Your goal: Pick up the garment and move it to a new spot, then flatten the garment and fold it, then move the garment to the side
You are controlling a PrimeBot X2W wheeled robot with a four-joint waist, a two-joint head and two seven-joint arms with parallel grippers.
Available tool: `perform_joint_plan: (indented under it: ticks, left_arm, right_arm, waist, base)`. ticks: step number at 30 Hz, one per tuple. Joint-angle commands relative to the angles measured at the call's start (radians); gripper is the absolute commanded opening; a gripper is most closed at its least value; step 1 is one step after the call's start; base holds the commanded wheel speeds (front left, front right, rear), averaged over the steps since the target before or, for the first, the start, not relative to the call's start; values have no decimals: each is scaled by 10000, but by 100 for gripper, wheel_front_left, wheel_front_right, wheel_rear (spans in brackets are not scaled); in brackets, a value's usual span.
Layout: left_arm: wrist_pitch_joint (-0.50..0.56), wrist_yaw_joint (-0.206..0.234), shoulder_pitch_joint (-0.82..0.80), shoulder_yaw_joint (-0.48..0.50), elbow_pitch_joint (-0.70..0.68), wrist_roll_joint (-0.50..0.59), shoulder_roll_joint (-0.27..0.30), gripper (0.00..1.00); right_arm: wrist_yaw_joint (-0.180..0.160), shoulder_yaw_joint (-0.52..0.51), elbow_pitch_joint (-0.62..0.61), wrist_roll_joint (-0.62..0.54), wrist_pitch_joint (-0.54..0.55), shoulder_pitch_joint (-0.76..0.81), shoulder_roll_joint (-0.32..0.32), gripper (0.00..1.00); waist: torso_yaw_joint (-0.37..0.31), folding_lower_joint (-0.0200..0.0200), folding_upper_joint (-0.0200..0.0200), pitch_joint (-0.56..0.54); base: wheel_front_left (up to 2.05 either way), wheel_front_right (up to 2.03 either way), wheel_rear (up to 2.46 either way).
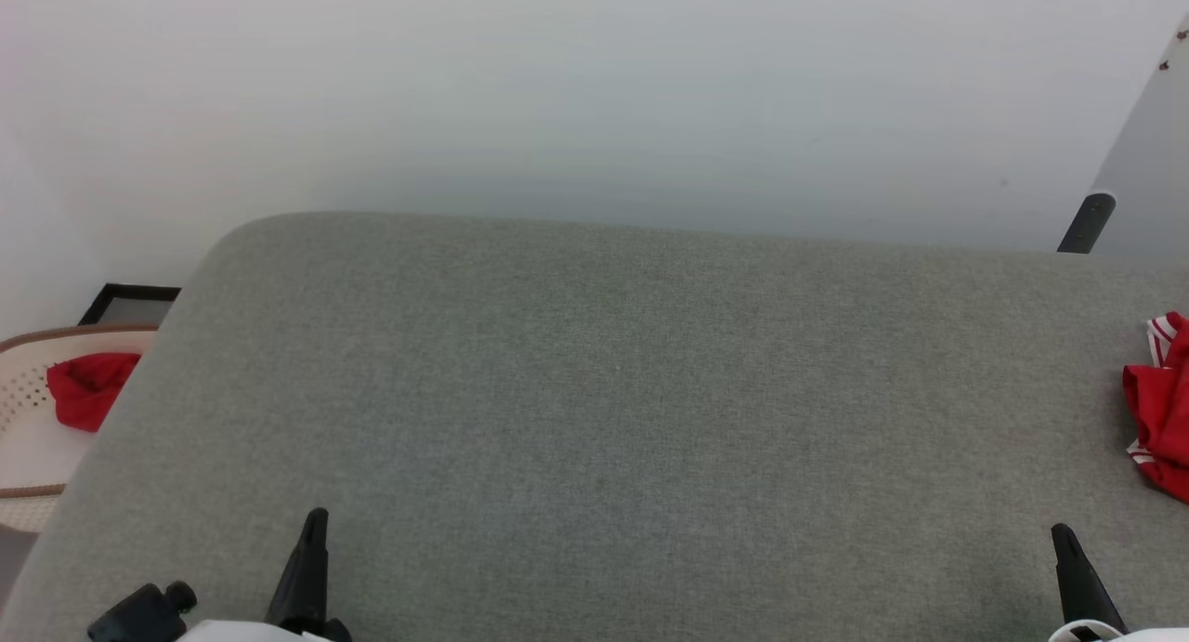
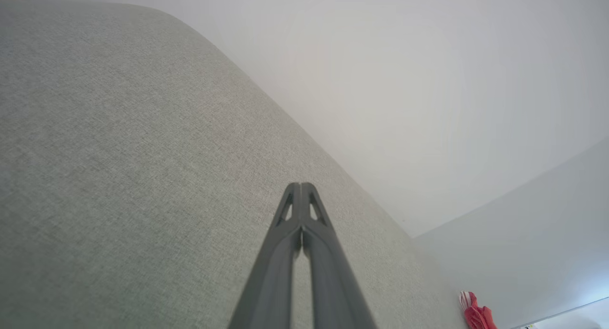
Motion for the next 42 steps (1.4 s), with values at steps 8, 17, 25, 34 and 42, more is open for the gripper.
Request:
perform_joint_plan:
  ticks: [8, 17, 25, 34, 42]
  left_arm:
    - [269, 8, -391, 157, -31, -997, -89, 0]
    - [539, 9, -573, 265, 42, -1922, -227, 0]
    - [763, 10, -717, 357, 105, -2692, -347, 0]
    - [1003, 10, -879, 454, 165, -3486, -466, 0]
    - [1203, 11, -1007, 535, 216, -4138, -571, 0]
  right_arm:
    - [-4, 8, -41, 1011, 196, -432, 58, 0]
    - [-5, 21, 14, 1968, 411, -657, 152, 0]
    - [-5, 31, 60, 2755, 581, -835, 230, 0]
    - [-5, 45, 103, 3583, 758, -1039, 316, 0]
    - [-5, 54, 143, 4259, 896, -1183, 388, 0]
  waist:
    - [-103, 0, 0, 46]
    - [-222, 0, 0, 96]
    - [-327, 0, 0, 140]
    - [-445, 0, 0, 190]
    - [-550, 0, 0, 235]
  base:
    - [0, 0, 0]
    - [0, 0, 0]
    - [0, 0, 0]
    - [0, 0, 0]
    - [0, 0, 0]
